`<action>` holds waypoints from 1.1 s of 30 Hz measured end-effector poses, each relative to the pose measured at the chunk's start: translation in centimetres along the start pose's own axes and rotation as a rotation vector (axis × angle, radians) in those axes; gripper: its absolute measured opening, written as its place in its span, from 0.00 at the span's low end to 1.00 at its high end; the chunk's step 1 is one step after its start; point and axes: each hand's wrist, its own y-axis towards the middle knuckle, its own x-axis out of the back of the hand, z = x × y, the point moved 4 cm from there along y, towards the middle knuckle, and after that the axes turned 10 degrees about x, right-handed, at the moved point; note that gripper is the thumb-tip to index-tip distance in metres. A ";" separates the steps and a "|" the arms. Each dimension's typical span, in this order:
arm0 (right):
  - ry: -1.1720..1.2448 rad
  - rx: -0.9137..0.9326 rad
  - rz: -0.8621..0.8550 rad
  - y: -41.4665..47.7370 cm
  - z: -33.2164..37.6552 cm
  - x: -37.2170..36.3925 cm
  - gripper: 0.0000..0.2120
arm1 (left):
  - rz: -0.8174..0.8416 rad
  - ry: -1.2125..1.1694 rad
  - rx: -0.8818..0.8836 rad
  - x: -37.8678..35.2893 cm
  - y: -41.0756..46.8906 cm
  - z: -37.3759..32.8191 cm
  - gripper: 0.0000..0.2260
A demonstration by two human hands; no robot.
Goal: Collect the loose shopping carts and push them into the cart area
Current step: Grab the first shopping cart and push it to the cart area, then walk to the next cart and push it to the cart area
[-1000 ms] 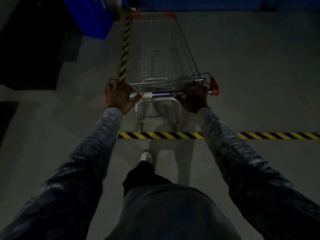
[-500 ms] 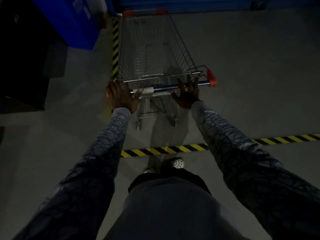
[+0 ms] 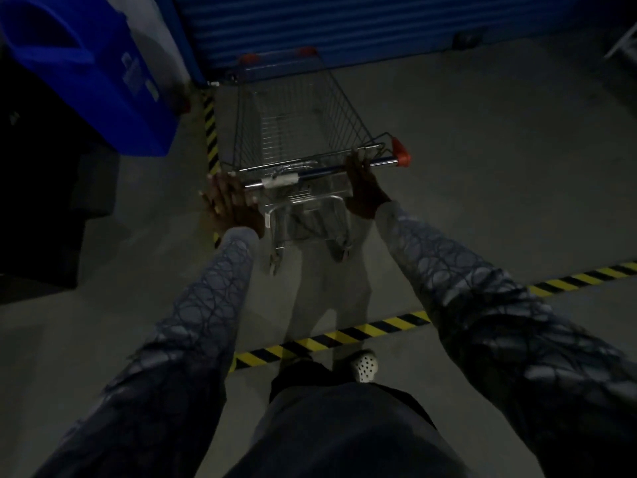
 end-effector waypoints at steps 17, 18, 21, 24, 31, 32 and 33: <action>0.611 -0.668 -0.675 -30.9 2.2 -6.9 0.27 | 0.667 -0.227 -0.988 1.1 -19.6 -14.1 0.14; 0.665 -0.697 -0.770 -34.2 2.8 -7.0 0.26 | 0.675 -0.264 -1.065 2.0 -22.3 -15.5 0.13; 0.764 -0.802 -1.053 -44.8 3.8 -7.7 0.20 | 0.679 -0.301 -1.310 5.4 -31.4 -19.7 0.13; 0.778 -0.926 -1.329 -56.0 4.9 -8.6 0.16 | 0.619 -0.365 -1.547 9.2 -42.5 -23.3 0.09; 0.546 -1.274 -1.673 -81.7 14.4 -14.0 0.13 | 0.860 -0.532 -1.976 13.9 -73.0 -23.4 0.08; 0.499 -1.324 -1.704 -85.0 16.1 -14.8 0.13 | 0.891 -0.546 -2.061 14.8 -77.0 -22.6 0.08; 0.451 -1.381 -1.757 -88.2 18.1 -15.6 0.13 | 0.925 -0.554 -2.134 15.6 -80.9 -21.6 0.08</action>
